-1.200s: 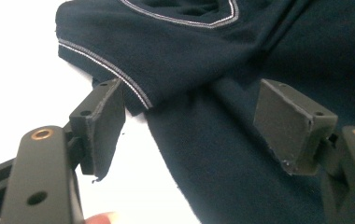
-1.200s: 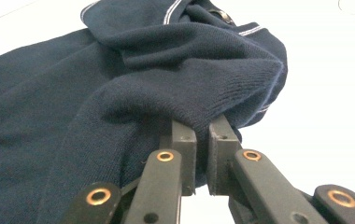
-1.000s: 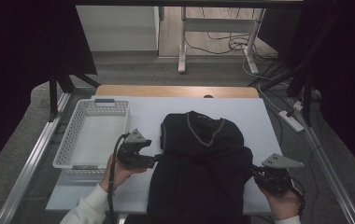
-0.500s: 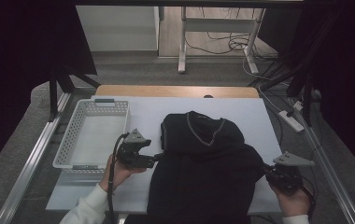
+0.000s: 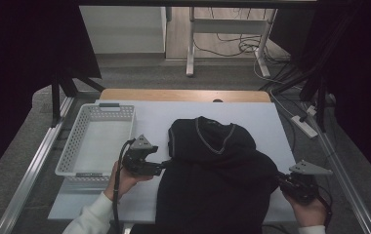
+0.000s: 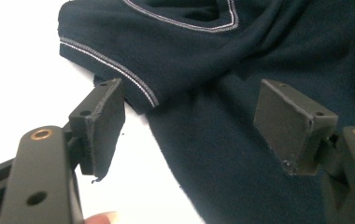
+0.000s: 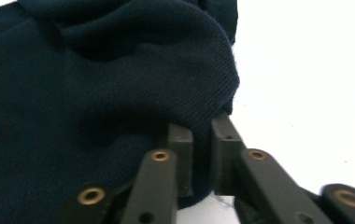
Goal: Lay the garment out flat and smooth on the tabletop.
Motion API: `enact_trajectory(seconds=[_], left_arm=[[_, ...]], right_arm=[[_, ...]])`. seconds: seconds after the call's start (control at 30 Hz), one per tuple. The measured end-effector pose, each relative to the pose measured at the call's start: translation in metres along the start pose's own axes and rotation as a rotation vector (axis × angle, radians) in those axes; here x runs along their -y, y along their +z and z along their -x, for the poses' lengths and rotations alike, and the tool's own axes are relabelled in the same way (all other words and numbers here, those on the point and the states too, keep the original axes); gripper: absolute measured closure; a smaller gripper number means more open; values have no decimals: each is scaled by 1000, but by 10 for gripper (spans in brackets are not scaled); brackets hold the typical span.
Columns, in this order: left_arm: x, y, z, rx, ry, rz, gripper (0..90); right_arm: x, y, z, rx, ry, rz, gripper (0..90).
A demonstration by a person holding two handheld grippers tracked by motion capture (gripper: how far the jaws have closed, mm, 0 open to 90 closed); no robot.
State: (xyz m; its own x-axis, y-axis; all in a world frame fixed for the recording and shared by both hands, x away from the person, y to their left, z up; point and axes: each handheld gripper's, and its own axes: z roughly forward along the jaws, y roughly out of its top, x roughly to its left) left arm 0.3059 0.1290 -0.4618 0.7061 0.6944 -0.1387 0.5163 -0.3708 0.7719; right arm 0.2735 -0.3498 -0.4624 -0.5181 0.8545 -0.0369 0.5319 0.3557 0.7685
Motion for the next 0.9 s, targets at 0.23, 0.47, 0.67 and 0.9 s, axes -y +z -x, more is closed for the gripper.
enact_trajectory(seconds=[0.23, 0.47, 0.67, 0.9], left_arm=[[0, 0, 0, -2, 1, 0, 255], [0, 0, 0, -2, 0, -1, 254], [1, 0, 0, -2, 0, -1, 254], [1, 0, 0, 0, 1, -3, 254]], right_arm=[[-5, -6, -3, 29, 13, 30, 514], [-11, -23, -22, -25, 1, 83, 432], [0, -10, -57, -134, -54, -20, 384], [23, 29, -80, -173, -130, -210, 365]])
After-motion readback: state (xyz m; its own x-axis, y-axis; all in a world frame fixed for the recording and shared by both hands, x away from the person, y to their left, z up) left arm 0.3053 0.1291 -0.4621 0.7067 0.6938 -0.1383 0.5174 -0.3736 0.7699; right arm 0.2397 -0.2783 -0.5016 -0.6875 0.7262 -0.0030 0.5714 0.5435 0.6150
